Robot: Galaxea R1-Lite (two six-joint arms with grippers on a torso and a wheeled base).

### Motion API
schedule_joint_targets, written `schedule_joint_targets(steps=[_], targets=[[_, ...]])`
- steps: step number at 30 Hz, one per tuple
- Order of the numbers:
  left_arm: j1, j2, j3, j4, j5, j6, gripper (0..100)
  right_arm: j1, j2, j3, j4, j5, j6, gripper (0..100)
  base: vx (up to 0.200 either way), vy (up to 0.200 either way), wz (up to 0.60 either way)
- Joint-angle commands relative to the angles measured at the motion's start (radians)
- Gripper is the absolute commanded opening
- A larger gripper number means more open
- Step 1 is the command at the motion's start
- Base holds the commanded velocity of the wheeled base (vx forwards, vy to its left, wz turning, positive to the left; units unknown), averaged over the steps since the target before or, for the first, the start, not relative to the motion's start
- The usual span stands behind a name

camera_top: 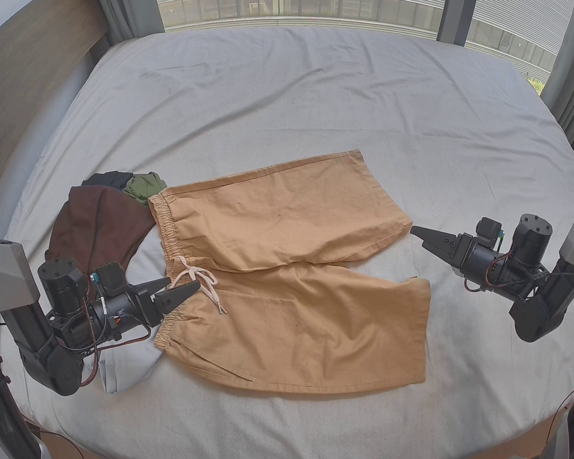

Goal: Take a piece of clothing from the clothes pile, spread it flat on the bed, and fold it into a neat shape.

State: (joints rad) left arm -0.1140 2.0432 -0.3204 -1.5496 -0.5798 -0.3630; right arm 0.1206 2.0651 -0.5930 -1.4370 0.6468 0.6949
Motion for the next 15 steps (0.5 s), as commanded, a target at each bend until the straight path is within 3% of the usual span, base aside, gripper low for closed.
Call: schedule_joint_targets(steps=[1,9,15], targets=[[-0.001,0.002,0.001,0.000,0.000,-0.001,100,-0.010,0.006,-0.001,0.012,0.001,-0.012,100,0.000,0.000,0.00],[-0.001,0.008,0.003,-0.001,0.000,-0.001,100,-0.042,0.090,0.002,0.020,0.002,-0.025,100,0.000,0.000,0.00],[-0.001,0.011,0.003,-0.001,0.000,-0.001,100,-0.022,0.093,0.038,0.130,0.002,-0.060,100,0.000,0.000,0.00]])
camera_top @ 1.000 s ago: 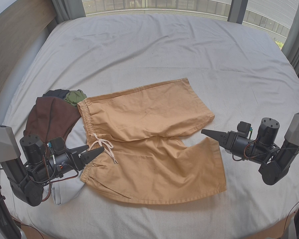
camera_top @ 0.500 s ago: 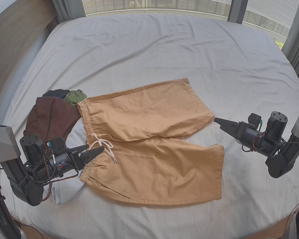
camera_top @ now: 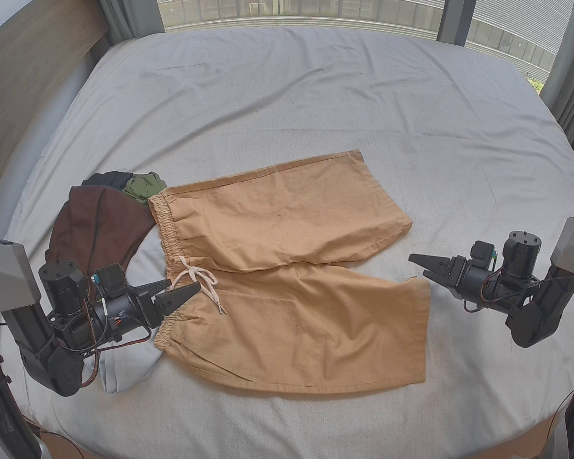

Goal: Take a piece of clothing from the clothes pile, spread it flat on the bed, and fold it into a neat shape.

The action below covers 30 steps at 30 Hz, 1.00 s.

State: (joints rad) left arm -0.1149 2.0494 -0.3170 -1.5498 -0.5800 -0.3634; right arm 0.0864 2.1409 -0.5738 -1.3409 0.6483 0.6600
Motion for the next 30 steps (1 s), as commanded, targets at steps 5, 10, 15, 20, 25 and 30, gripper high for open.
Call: schedule_joint_targets(steps=[5,10,15,20,25,30], targets=[[0.000,0.005,-0.001,-0.001,0.000,0.000,100,0.023,0.013,0.035,0.098,0.002,-0.072,100,0.000,0.000,0.00],[0.000,0.005,-0.001,-0.001,0.000,0.000,100,0.061,0.004,0.046,0.089,0.004,-0.071,100,0.000,0.000,0.00],[0.000,0.005,-0.001,-0.001,0.000,0.000,100,0.082,-0.009,0.038,0.077,0.007,-0.066,100,0.000,0.000,0.00],[0.000,0.006,-0.002,-0.001,0.000,0.000,100,0.084,-0.010,0.034,-0.052,0.007,-0.010,100,0.000,0.000,0.00],[0.001,0.006,-0.002,-0.001,0.000,0.000,100,0.082,-0.018,0.034,-0.143,0.007,0.076,100,0.000,0.000,0.00],[0.001,0.006,-0.002,-0.001,0.000,0.000,100,0.075,-0.013,0.034,-0.143,0.007,0.076,100,0.000,0.000,0.00]])
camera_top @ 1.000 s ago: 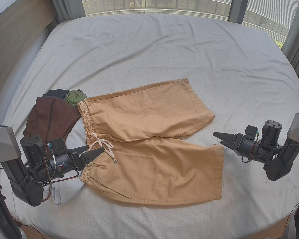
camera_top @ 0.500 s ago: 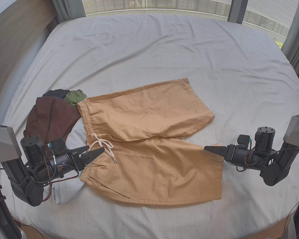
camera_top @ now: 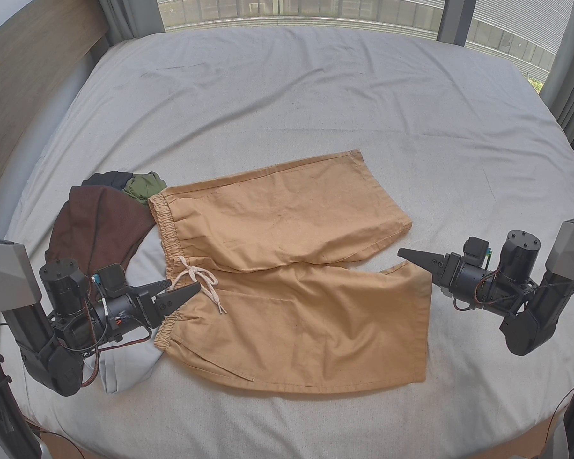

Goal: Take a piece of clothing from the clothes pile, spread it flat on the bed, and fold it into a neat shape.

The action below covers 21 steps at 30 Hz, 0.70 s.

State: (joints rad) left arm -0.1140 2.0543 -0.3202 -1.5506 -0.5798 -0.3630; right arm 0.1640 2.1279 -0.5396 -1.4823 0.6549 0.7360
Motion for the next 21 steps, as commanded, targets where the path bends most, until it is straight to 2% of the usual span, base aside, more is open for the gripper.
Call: schedule_joint_targets(steps=[1,11,12,21], targets=[[-0.001,0.001,0.001,0.000,0.000,-0.001,100,-0.003,0.001,0.000,-0.001,0.000,0.000,100,0.000,0.000,0.00],[0.001,0.000,0.000,0.000,0.000,-0.001,100,-0.020,0.043,-0.025,-0.003,-0.001,0.000,100,0.000,0.000,0.00],[0.001,0.000,0.000,0.000,0.000,-0.001,100,-0.021,0.046,-0.026,-0.003,-0.001,0.000,0,0.000,0.000,0.00],[0.001,0.000,0.000,0.000,0.000,-0.001,100,-0.029,0.061,-0.043,-0.006,-0.004,-0.004,0,0.000,0.000,0.00]])
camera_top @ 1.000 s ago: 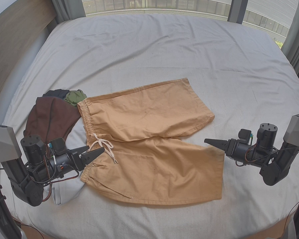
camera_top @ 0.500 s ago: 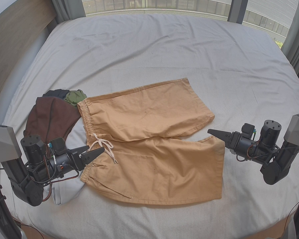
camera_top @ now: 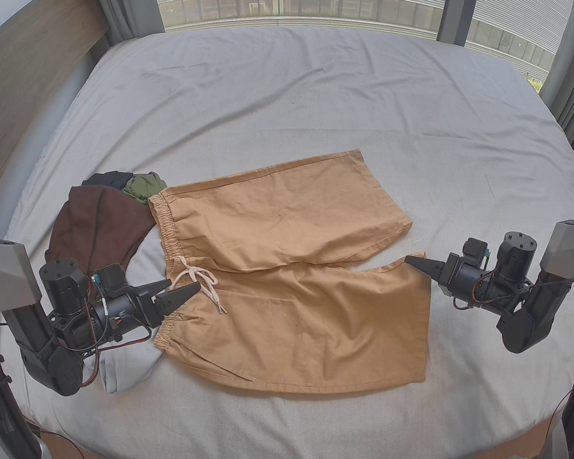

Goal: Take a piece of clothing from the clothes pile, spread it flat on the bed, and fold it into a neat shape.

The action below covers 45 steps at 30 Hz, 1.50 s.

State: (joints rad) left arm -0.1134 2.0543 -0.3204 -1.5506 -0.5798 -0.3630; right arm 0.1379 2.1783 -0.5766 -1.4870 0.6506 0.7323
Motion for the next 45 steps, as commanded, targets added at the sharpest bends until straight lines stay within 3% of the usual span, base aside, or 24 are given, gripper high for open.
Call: schedule_joint_targets(steps=[1,25,33,41,42,45], targets=[[0.000,0.000,0.000,0.000,0.000,-0.001,100,-0.011,0.020,-0.025,-0.007,-0.003,-0.001,0,0.000,0.000,0.00],[0.004,0.004,0.001,0.001,0.001,-0.001,100,-0.075,0.089,-0.149,-0.009,-0.008,-0.004,0,0.000,0.000,0.00],[0.004,0.004,0.006,0.001,0.003,-0.001,100,-0.087,0.158,-0.180,-0.015,-0.009,-0.059,0,0.000,0.000,0.00],[0.004,0.004,0.009,0.001,0.003,-0.001,100,-0.081,0.152,-0.192,-0.055,-0.013,-0.059,0,0.000,0.000,0.00],[0.004,0.003,0.009,0.001,0.003,-0.001,100,-0.081,0.150,-0.195,-0.055,-0.013,-0.059,100,0.000,0.000,0.00],[0.006,0.001,0.009,0.001,0.003,-0.001,100,-0.080,0.147,-0.200,-0.055,-0.013,-0.062,100,0.000,0.000,0.00]])
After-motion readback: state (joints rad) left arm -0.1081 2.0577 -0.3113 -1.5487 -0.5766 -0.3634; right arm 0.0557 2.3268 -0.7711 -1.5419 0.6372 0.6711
